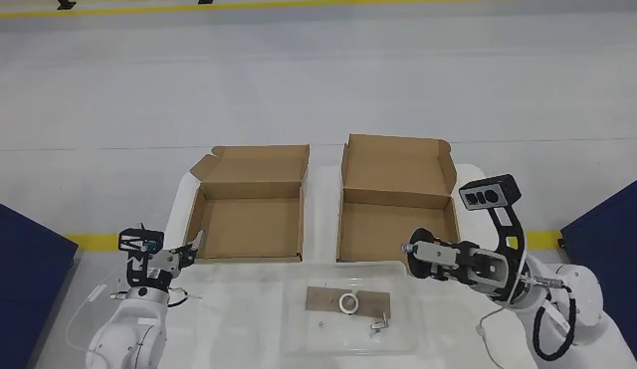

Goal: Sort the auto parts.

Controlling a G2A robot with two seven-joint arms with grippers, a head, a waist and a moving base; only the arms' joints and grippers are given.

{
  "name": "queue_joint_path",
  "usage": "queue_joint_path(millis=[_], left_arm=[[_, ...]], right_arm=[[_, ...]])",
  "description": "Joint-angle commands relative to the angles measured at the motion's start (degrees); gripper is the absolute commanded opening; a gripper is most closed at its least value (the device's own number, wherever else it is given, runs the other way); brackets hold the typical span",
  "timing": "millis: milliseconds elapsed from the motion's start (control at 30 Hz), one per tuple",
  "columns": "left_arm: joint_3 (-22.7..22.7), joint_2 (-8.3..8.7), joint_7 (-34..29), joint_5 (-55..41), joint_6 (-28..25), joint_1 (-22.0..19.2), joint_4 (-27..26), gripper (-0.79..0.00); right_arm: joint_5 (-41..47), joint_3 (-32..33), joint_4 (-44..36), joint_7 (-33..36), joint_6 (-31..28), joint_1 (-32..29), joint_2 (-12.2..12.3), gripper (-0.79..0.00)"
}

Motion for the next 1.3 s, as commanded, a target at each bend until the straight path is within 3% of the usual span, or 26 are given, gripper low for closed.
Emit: queue_joint_path(millis=[0,167,333,533,867,1067,1267], left_arm=[[0.0,0.00,0.0,0.0,0.0,0.0,0.0,0.000],[0.0,0.00,0.0,0.0,0.0,0.0,0.0,0.000],[0.0,0.00,0.0,0.0,0.0,0.0,0.0,0.000],[0.0,0.00,0.0,0.0,0.0,0.0,0.0,0.000],[0.0,0.00,0.0,0.0,0.0,0.0,0.0,0.000],[0.0,0.00,0.0,0.0,0.0,0.0,0.0,0.000],[0.0,0.00,0.0,0.0,0.0,0.0,0.0,0.000]], right_arm=[[0.2,-0.1,0.0,0.0,0.0,0.0,0.0,-0.785],[-0.3,0.0,0.0,-0.3,0.1,0.1,0.0,-0.785],[-17.1,3.7,-1.9,-5.9,4.8,-0.2,0.6,-0.785],[-38.6,6.9,-6.0,-8.1,11.5,-1.0,1.6,-0.785],[-40.0,7.0,-6.1,-8.5,11.7,-1.0,1.6,-0.785],[-59.5,5.6,-7.6,-9.3,23.5,0.6,2.4,-0.785],[-76.5,-0.7,-6.6,-5.3,31.4,6.8,3.1,-0.785]])
